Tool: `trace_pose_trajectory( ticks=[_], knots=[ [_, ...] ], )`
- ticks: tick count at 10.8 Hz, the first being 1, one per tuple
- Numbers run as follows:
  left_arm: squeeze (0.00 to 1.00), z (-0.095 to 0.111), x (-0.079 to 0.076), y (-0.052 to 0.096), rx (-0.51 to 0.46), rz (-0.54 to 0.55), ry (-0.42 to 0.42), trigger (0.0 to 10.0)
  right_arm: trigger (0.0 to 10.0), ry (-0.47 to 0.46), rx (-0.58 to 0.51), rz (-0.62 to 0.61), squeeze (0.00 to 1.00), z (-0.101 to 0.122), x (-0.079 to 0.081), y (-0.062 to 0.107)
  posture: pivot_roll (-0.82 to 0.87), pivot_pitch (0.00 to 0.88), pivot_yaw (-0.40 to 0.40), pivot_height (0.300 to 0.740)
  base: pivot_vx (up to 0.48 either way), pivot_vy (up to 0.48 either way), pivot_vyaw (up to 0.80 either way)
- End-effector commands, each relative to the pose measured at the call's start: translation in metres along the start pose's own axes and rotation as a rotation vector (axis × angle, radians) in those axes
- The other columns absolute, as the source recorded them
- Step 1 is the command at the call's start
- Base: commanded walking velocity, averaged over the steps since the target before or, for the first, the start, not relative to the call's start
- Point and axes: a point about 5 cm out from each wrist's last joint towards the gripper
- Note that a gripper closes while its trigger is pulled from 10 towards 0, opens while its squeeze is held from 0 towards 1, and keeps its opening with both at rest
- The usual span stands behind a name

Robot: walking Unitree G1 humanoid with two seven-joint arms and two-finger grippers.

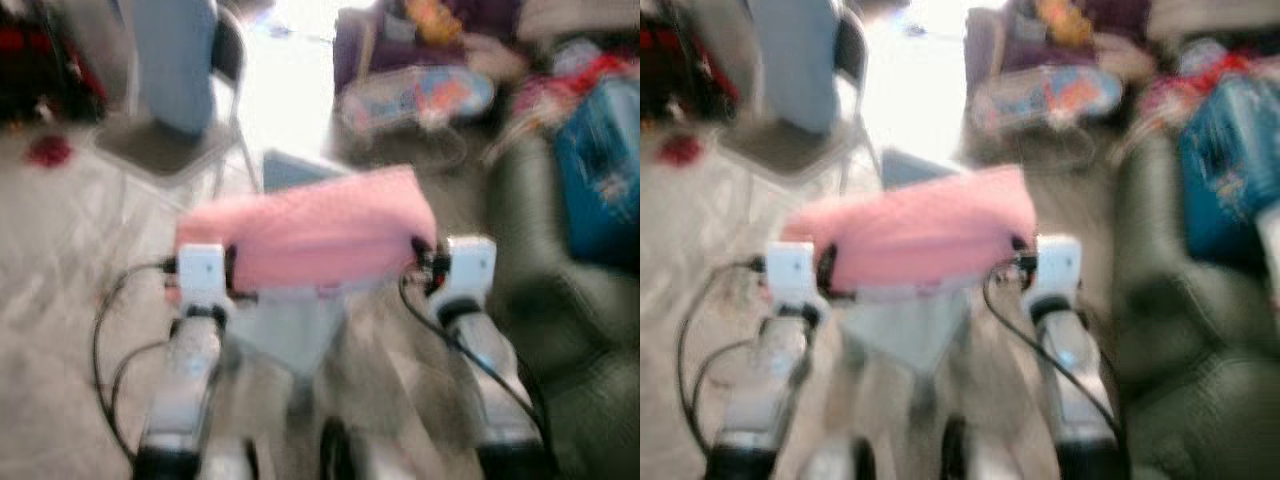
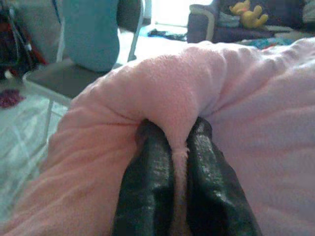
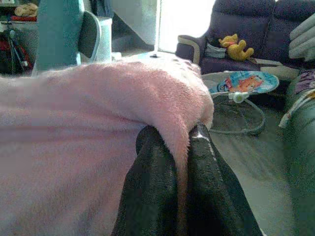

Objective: Move the pillow to the sofa

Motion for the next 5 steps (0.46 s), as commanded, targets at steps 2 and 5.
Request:
trace_pose_trajectory(
  ticks=[2, 5],
  knots=[
    [0.0, 0.0048, -0.0012, 0.0003, -0.023, -0.002, 0.015, 10.0, 10.0, 0.011, -0.015, -0.028, 0.0, 0.0045, -0.0073, -0.0014, -0.03, 0.061, -0.06, 0.74, 0.0, 0.0, 0.0],
    [0.0, 0.0054, -0.0037, -0.0012, -0.014, -0.041, 0.077, 10.0, 10.0, 0.013, -0.01, -0.029, 0.0, 0.0038, -0.0073, -0.0029, -0.03, 0.066, -0.056, 0.74, 0.0, 0.32, 0.0]
  ],
)
Point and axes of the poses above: a point about 5 cm out from each wrist's last joint towards the gripper, its own y axis pointing back from the gripper into the wrist, its own z axis along the axis of the wrist's last joint, x = y × z, and after that the axes turned 1 degree about -y, right-handed
